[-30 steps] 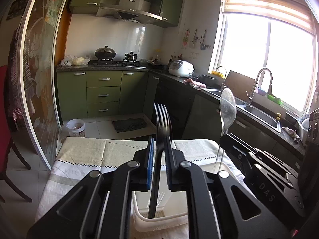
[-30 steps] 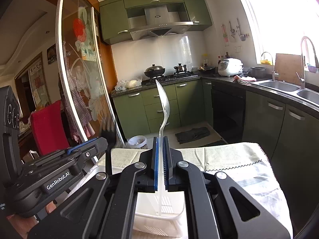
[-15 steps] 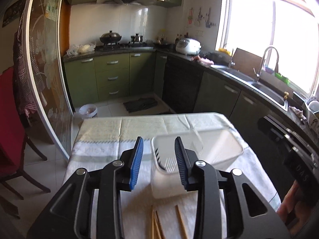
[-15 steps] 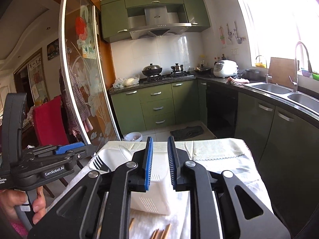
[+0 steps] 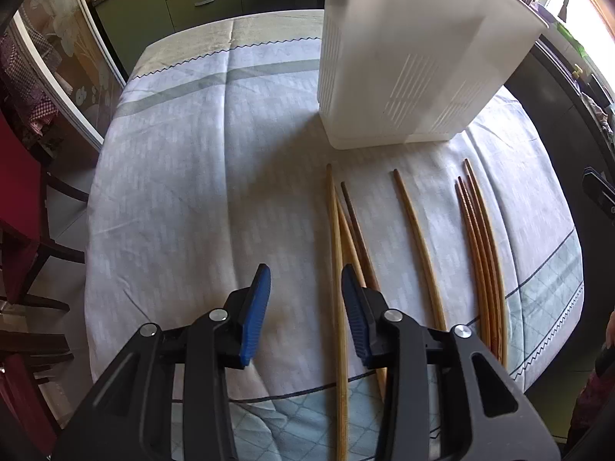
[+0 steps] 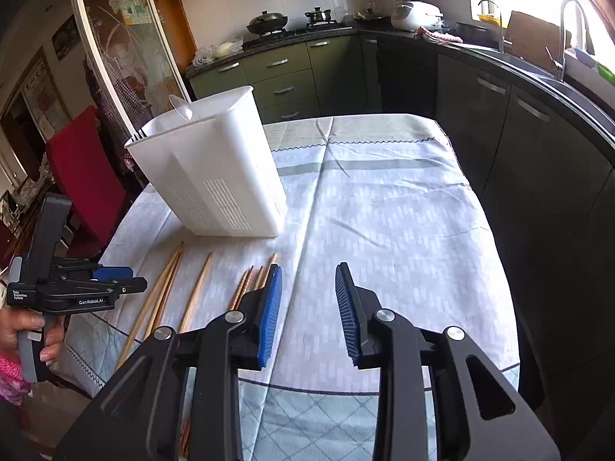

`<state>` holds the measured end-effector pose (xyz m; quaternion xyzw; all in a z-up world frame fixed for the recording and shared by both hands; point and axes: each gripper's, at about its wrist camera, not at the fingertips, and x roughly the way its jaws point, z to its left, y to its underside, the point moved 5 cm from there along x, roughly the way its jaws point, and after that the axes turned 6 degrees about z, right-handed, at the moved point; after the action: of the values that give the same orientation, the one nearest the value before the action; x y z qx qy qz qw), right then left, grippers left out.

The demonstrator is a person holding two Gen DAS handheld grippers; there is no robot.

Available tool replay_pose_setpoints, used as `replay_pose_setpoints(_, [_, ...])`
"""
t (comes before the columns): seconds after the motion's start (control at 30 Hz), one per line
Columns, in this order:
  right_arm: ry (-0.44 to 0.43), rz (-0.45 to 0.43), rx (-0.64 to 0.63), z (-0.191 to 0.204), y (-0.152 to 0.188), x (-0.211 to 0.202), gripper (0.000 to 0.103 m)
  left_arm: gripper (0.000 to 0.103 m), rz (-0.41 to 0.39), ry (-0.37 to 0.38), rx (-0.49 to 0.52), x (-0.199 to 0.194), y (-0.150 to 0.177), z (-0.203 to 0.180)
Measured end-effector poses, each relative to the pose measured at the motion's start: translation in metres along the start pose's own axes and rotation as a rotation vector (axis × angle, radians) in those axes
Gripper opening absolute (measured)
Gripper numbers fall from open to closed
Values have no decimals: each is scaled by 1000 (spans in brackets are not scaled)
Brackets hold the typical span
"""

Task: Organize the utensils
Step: 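Grasp a wooden chopstick with the left gripper while the right gripper grasps another chopstick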

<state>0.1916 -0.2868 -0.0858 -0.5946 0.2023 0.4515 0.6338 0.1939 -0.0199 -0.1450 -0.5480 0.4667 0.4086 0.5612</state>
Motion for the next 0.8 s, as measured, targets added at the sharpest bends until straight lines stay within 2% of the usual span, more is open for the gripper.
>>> replay_pose_setpoints(0.1, [0,17,2,-4,2,2,29,36,16,-5,29,1,-1,-12])
replay_pose_setpoints(0.23, [-5,32,-9,2,-3,3,31,23,51,-17,45,8,0,-16])
replay_pose_setpoints(0.27, [-6,37,-15,4,-3,3,34,21,60,-16,48,10,1,-16])
replay_pose_setpoints(0.37, [-11,68,-34,10,-3,10,35,16,76,-18,53,14,2,-16])
replay_pose_setpoints(0.43, [-29,110,-37,14,-2,19,35,15,79,-7,55,15,2,-17])
replay_pose_setpoints(0.53, [-58,193,-36,20,0,37,35,9,83,2,67,16,1,-18])
replay_pose_setpoints(0.63, [-76,286,-38,27,2,57,35,8,81,-18,63,17,-2,-10])
replay_pose_setpoints(0.8, [-97,427,-19,37,9,89,22,8,80,-7,62,18,-2,-3])
